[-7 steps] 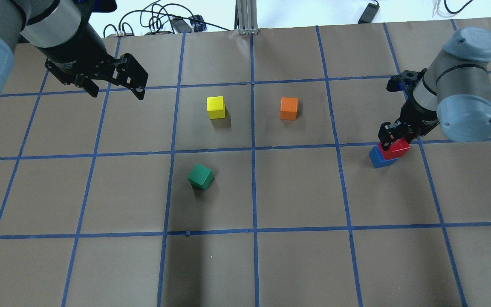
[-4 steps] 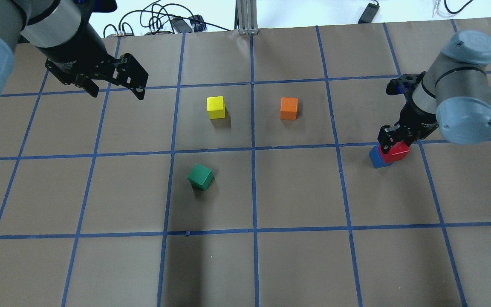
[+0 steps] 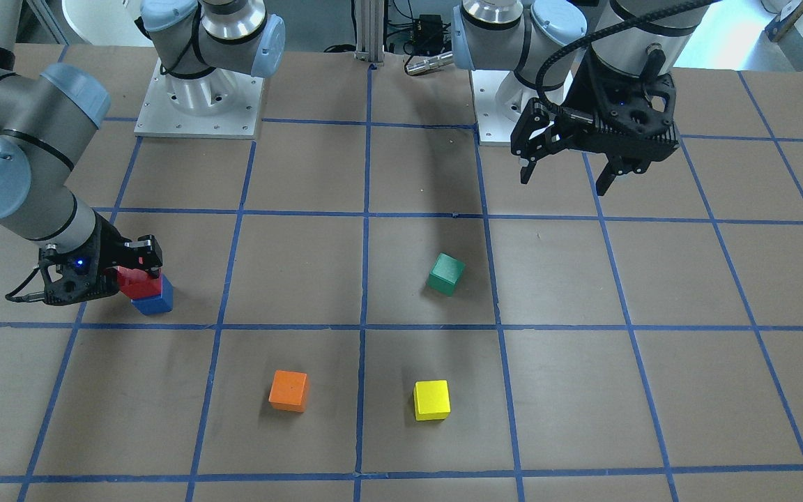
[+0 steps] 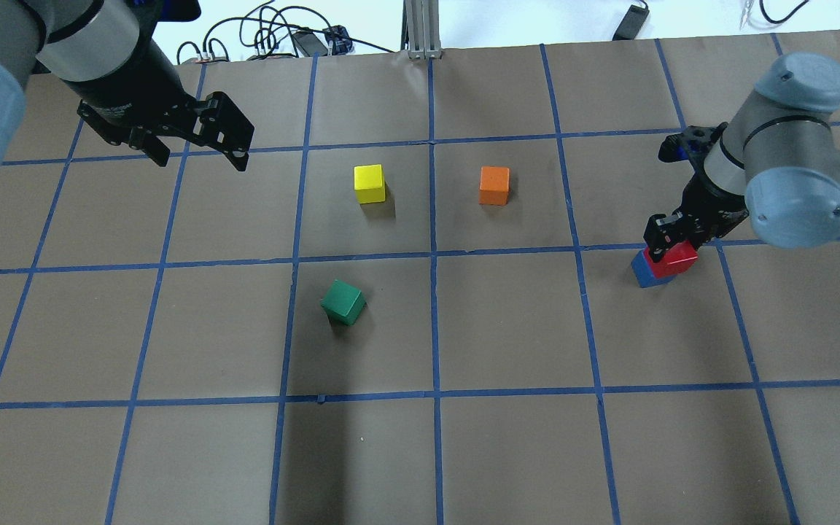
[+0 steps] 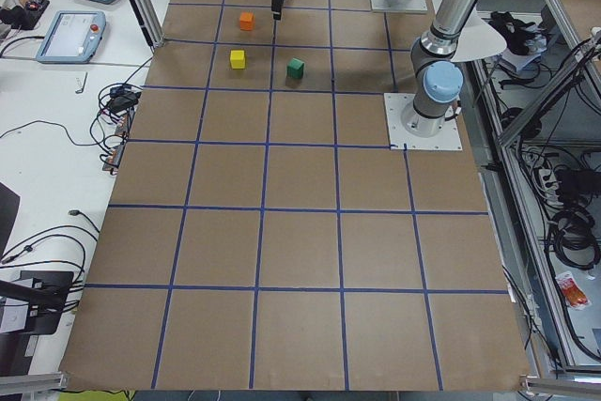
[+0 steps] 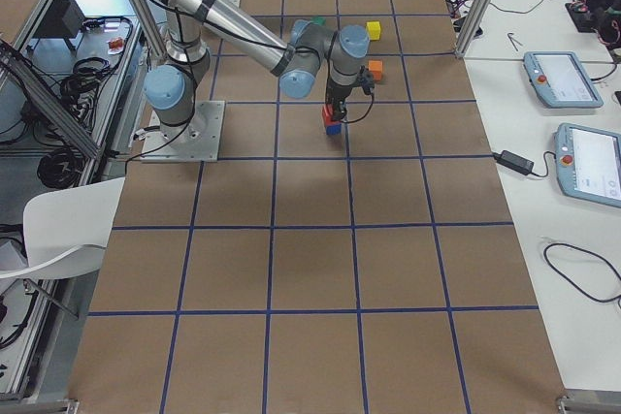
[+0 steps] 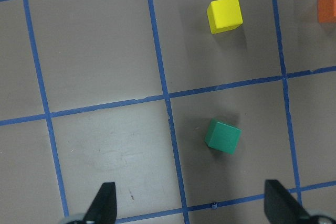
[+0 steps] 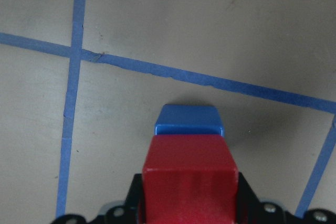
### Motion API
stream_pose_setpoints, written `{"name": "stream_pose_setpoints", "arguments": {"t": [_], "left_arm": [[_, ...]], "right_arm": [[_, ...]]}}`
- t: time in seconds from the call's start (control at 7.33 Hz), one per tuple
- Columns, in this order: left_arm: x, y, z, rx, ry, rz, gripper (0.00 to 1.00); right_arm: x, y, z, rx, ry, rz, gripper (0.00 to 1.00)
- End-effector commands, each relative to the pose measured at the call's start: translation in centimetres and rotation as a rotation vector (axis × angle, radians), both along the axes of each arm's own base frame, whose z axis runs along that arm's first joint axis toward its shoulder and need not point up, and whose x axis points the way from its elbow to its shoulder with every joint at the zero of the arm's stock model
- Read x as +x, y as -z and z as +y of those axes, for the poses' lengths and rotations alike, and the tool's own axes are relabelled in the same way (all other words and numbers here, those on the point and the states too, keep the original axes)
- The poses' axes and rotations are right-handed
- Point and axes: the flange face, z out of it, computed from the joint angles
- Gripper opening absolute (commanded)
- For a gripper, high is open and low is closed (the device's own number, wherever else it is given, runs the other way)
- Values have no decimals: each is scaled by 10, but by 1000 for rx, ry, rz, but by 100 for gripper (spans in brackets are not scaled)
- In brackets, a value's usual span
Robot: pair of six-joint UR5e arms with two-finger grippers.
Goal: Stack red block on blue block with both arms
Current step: 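Lower the red cube onto the blue cube with the right gripper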
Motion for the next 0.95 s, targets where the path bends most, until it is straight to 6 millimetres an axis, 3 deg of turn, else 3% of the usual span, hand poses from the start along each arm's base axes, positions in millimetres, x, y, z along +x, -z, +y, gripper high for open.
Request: {"name": "stream_pose_setpoints", "arguments": {"t": [0.0, 0.14, 0.55, 0.82], "left_arm": [[1, -1, 0, -1, 0, 0, 100], [1, -1, 0, -1, 0, 0, 100], [1, 0, 0, -1, 2, 0, 100], [1, -1, 0, -1, 0, 0, 100]], "right_arm": [[-2, 3, -1, 2, -6, 4, 55], [-1, 2, -1, 1, -3, 3, 62], [0, 2, -1, 1, 2, -1, 100], [-2, -6, -4, -12, 4, 12, 100]]}}
